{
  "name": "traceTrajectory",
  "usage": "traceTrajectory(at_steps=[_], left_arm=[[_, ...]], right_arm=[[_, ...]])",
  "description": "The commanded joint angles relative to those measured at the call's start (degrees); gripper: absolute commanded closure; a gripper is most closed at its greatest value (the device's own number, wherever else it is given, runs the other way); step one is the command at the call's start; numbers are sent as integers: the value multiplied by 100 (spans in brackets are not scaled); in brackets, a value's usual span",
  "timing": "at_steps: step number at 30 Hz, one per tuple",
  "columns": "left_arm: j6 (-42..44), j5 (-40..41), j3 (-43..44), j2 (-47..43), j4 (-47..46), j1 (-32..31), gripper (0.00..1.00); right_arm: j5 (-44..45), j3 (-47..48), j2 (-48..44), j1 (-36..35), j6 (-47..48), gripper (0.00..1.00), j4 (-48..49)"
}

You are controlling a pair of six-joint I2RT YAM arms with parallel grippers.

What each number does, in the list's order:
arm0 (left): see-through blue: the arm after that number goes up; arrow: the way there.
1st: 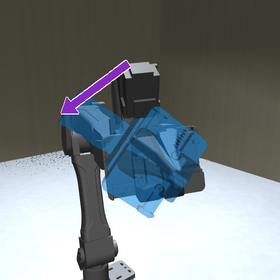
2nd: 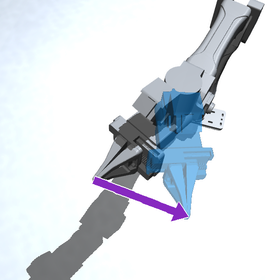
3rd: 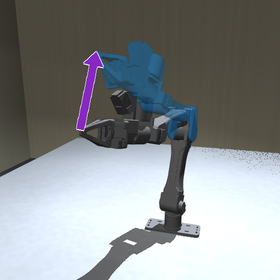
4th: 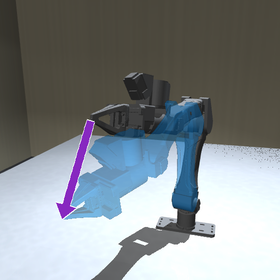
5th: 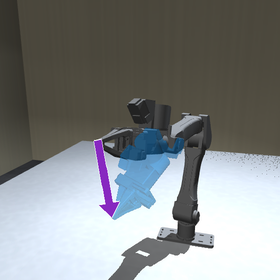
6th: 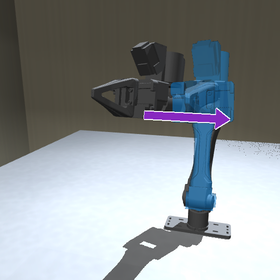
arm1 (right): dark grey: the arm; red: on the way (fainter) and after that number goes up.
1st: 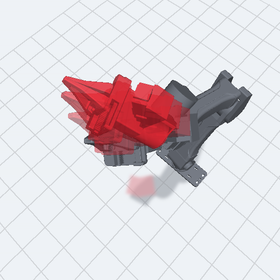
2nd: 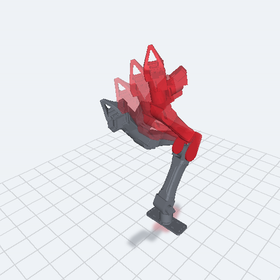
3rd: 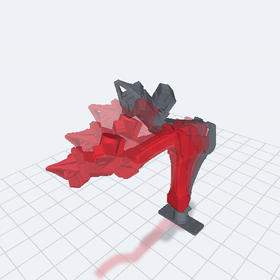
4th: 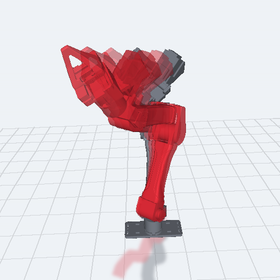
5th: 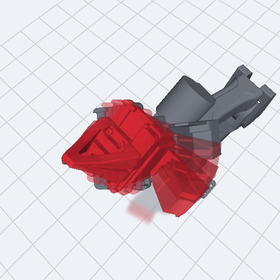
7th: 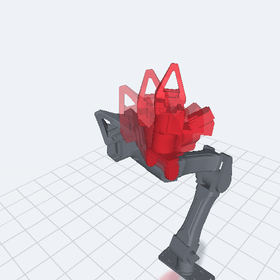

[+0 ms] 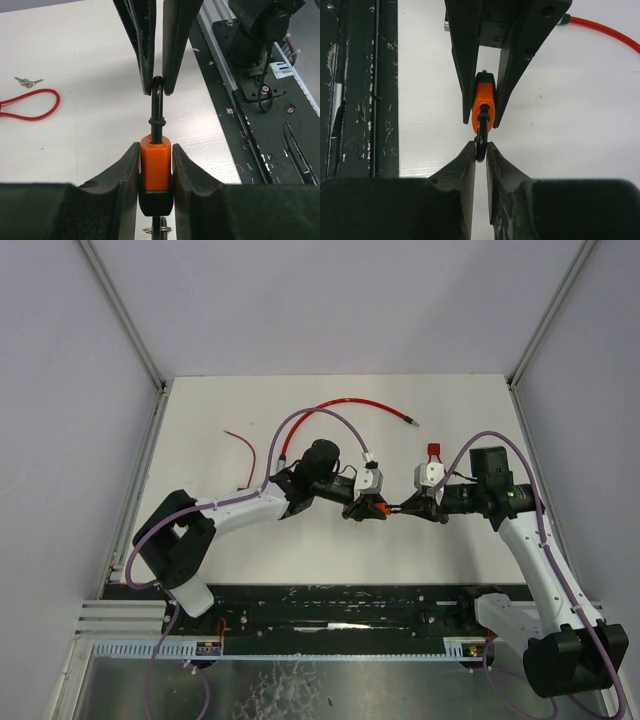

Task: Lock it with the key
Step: Lock the lock.

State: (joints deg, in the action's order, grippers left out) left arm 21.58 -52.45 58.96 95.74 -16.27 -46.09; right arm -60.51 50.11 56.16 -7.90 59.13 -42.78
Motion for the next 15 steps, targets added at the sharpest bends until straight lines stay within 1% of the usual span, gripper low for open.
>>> traceTrajectory(at_steps=[1,5,7,11,13,15], left_arm=[[83,-35,-25,-253,-293,30,100],[84,-30,-21,-261,-308,29,100],[86,-25,-38,-264,-321,25,100],[83,-29,-51,-276,-338,28,100],[87,-36,-51,-279,-337,34,100],[83,-37,-58,-284,-335,38,100]], right_arm=[[-89,-49,-18,17,-4,83,136],[-181,-44,51,21,-57,87,137],[-178,-43,62,17,-87,87,137],[-100,-52,81,18,-273,82,256],[-77,-51,71,17,-346,75,282],[-54,-52,62,17,-374,74,296]])
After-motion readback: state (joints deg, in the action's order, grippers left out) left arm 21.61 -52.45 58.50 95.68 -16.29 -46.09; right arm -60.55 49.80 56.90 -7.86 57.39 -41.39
